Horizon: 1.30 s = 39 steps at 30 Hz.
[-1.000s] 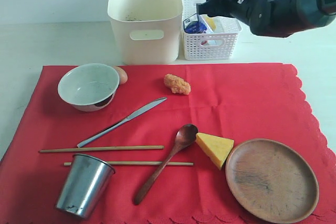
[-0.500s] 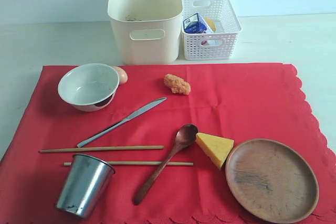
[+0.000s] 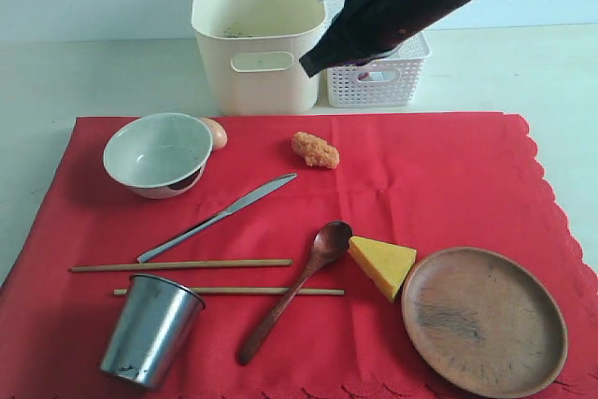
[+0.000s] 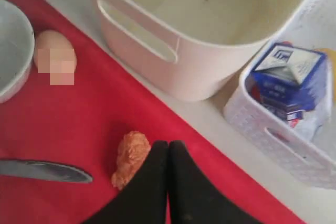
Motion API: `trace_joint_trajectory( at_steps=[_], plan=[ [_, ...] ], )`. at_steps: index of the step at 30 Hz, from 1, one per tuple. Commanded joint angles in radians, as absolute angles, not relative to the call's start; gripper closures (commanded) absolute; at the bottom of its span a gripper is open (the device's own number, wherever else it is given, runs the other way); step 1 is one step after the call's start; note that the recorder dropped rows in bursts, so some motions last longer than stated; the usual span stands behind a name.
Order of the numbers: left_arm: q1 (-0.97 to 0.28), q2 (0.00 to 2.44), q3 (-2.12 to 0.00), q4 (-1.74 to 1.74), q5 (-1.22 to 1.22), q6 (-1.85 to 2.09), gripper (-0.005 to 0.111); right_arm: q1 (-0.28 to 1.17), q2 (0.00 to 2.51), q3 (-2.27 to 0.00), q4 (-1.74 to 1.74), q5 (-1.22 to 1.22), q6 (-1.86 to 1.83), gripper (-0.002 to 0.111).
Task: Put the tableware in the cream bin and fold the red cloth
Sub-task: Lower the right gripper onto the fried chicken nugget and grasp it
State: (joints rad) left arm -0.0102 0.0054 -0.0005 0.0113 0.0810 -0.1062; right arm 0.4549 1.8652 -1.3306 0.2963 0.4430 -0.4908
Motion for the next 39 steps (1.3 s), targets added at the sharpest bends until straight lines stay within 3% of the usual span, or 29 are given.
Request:
trace_joint_trajectory(
  at_steps=[1, 4, 12, 17, 21, 39],
  plan=[
    [-0.01, 0.0, 0.0, 0.008, 0.08, -0.108, 0.104, 0.46, 1.933, -1.333, 0.303, 0.435, -0.476, 0.107],
    [-0.01, 0.0, 0.0, 0.008, 0.08, -0.108, 0.104, 0.462, 1.959, -1.333, 0.303, 0.404, -0.416, 0.099],
    [-0.01, 0.0, 0.0, 0.008, 0.08, -0.108, 0.104, 0.495, 2.023, -1.342, 0.307, 0.409, -0.439, 0.06],
    [-0.01, 0.0, 0.0, 0.008, 0.08, -0.108, 0.104, 0.53, 2.08, -1.394, 0.291, 0.463, -0.451, 0.047],
    [-0.01, 0.0, 0.0, 0.008, 0.08, -0.108, 0.104, 0.534, 2.125, -1.434, 0.283, 0.465, -0.451, 0.042],
    [-0.01, 0.0, 0.0, 0.008, 0.08, -0.108, 0.104, 0.534, 2.206, -1.485, 0.151, 0.454, -0.441, 0.042]
  ],
)
